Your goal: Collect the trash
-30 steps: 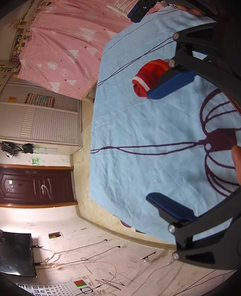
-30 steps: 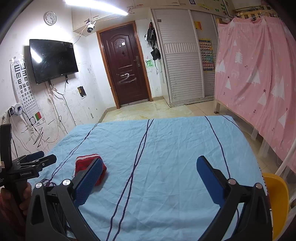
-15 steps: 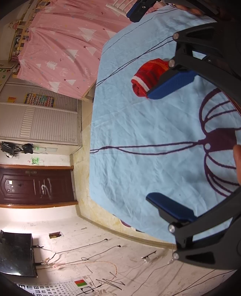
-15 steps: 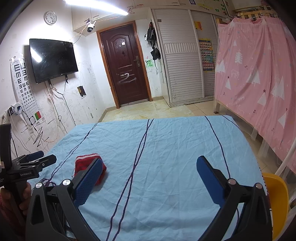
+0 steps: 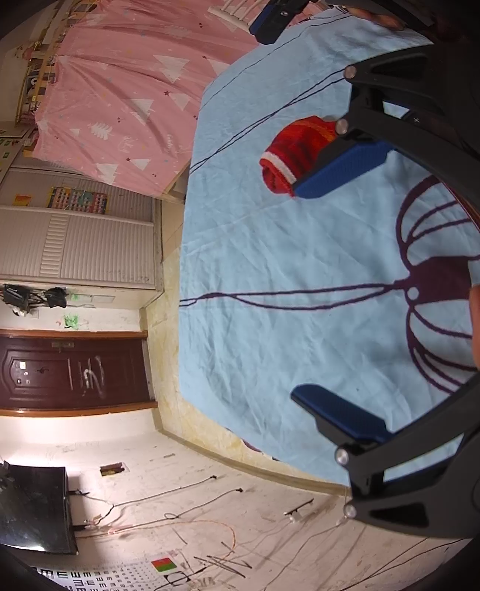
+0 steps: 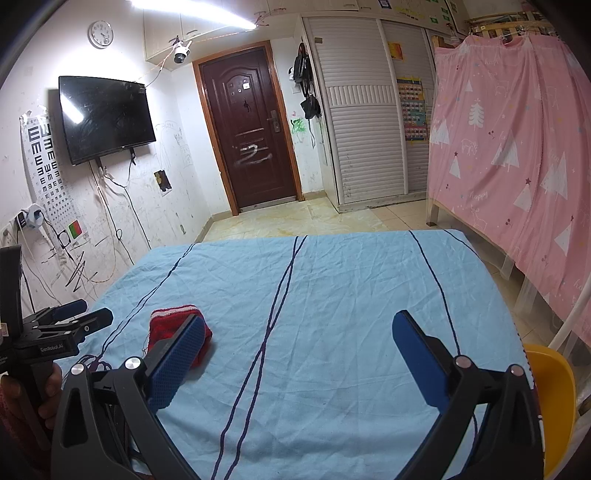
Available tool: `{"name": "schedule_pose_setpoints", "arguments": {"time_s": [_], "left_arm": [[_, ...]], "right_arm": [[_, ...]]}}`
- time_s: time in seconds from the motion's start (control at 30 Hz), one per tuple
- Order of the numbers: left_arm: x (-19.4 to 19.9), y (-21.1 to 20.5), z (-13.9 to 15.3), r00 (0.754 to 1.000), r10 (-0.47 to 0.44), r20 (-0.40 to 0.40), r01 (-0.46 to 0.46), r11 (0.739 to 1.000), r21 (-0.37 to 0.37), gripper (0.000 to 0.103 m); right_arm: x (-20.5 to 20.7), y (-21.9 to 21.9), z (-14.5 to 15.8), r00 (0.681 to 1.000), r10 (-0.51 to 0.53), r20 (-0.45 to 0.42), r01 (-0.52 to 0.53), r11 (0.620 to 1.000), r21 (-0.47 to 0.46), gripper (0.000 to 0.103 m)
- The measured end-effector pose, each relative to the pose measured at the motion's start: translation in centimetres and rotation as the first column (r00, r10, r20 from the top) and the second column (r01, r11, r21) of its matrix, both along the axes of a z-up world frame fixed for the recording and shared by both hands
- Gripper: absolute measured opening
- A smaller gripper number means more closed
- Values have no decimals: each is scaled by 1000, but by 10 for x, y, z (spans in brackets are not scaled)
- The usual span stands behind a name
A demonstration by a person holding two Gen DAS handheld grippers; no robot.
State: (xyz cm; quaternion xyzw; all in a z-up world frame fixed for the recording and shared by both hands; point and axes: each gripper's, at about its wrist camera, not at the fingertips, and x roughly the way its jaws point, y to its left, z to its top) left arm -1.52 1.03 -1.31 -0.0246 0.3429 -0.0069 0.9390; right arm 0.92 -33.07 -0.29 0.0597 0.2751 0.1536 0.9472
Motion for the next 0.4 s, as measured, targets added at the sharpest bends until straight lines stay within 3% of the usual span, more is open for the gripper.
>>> {"name": "schedule_pose_setpoints", "arguments": {"time_s": [0.4], "left_arm": [[1, 0, 1, 1000, 3, -7, -3, 1000, 5, 97]], "right_arm": [[0, -1, 0, 1000, 0, -1, 0, 1000, -1, 94]]}}
